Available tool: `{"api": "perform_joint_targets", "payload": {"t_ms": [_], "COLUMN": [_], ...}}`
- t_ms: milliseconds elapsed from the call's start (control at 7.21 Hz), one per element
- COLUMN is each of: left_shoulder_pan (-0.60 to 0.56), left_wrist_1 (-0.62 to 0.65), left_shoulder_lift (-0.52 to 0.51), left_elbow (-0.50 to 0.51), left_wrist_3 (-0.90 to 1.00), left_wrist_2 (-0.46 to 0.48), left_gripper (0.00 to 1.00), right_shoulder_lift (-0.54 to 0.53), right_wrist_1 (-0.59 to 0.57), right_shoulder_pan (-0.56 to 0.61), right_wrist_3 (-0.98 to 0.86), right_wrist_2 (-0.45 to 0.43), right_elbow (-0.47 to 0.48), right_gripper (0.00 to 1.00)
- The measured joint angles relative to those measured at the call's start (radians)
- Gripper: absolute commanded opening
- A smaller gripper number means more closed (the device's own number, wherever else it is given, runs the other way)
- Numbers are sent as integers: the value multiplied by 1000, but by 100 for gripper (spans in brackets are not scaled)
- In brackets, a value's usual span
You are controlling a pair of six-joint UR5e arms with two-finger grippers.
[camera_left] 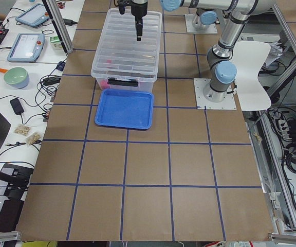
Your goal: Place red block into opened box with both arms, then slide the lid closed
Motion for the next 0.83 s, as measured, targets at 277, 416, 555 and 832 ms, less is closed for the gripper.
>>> {"api": "perform_joint_targets", "payload": {"t_ms": [277, 416, 555, 832], "left_shoulder_pan": [0, 0, 0, -4], "left_wrist_1": [0, 0, 0, 2], "left_shoulder_lift": [0, 0, 0, -3], "left_elbow": [-1, -1, -2, -7], "left_wrist_3": [0, 0, 0, 1], "left_wrist_2": [2, 1, 2, 8], "left_gripper": [100, 100, 100, 100], "right_shoulder_lift": [-80, -93, -94, -92], "right_wrist_1": [73, 94, 100, 100], "right_shoulder_pan": [2, 2, 2, 6], "right_wrist_3": [4, 4, 5, 5], "right_wrist_2": [-1, -8, -8, 1], "right_elbow": [-9, -8, -4, 12], "right_gripper": [100, 100, 100, 100]}}
